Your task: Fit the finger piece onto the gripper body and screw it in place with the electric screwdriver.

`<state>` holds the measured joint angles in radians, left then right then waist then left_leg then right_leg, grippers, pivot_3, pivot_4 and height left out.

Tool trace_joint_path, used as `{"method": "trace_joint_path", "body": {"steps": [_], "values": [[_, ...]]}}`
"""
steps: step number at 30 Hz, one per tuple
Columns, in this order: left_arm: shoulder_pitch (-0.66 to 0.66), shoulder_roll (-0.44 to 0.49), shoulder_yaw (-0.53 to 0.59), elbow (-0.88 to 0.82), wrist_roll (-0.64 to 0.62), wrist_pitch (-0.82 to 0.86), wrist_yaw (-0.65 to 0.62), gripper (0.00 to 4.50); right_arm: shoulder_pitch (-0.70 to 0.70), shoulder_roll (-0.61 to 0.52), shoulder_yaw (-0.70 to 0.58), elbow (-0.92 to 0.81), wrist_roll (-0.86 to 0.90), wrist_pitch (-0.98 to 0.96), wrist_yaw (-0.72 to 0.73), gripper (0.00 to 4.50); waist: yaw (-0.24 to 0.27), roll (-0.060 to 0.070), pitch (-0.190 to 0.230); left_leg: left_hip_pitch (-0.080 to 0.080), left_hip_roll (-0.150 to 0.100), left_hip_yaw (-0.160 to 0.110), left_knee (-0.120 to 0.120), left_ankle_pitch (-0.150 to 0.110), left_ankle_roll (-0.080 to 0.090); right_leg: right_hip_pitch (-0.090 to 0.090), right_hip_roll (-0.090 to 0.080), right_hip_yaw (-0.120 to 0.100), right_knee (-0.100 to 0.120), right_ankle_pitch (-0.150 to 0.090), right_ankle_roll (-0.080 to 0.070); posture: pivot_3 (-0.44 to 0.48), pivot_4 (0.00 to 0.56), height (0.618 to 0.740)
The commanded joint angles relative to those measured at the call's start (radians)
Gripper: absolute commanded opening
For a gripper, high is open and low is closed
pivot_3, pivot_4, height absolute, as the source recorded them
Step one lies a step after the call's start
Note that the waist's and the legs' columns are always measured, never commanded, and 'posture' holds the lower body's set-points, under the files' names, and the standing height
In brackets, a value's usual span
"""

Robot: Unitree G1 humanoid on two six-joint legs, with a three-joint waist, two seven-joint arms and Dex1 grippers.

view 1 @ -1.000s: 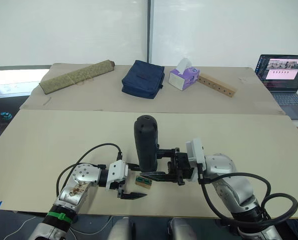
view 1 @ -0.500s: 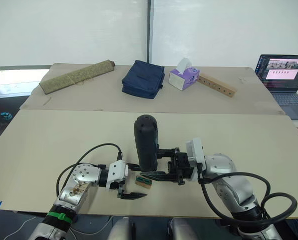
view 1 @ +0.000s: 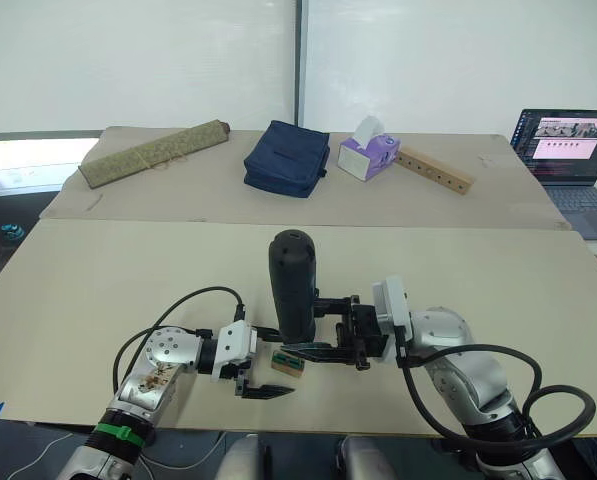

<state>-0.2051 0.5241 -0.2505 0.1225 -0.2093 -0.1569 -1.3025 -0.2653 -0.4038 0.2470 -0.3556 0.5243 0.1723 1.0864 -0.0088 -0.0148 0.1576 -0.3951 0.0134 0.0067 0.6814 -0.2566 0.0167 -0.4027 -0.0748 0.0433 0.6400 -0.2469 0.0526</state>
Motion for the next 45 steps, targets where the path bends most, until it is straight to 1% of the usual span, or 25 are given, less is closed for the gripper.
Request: {"method": "trace_joint_path", "body": {"steps": [1, 29, 45], "values": [[0.021, -0.005, -0.035, 0.025, 0.018, 0.0, -0.003, 4.5, -0.018, 0.001, -0.027, -0.027, 0.024, -0.006, -0.002, 1.92, 0.0, 0.0, 0.0, 0.0, 0.0, 0.0, 0.0, 0.0, 0.0, 0.0, 0.0, 0.0, 0.0, 0.0, 0.0, 0.0, 0.15, 0.74], [0.019, -0.014, -0.039, 0.073, 0.021, -0.038, -0.008, 4.5, -0.014, -0.001, -0.038, -0.028, 0.026, -0.003, -0.004, 1.92, 0.0, 0.001, 0.0, 0.0, 0.0, 0.0, 0.0, 0.0, 0.0, 0.0, 0.0, 0.0, 0.0, 0.0, 0.0, 0.0, 0.15, 0.74], [0.025, -0.011, -0.037, 0.072, 0.021, -0.041, -0.004, 4.5, -0.005, 0.01, -0.018, -0.02, 0.012, -0.009, -0.001, 1.92, 0.001, 0.002, -0.001, 0.001, 0.0, 0.0, 0.0, 0.0, 0.0, 0.001, 0.0, 0.0, 0.0, 0.0, 0.0, 0.0, 0.15, 0.74]]}}
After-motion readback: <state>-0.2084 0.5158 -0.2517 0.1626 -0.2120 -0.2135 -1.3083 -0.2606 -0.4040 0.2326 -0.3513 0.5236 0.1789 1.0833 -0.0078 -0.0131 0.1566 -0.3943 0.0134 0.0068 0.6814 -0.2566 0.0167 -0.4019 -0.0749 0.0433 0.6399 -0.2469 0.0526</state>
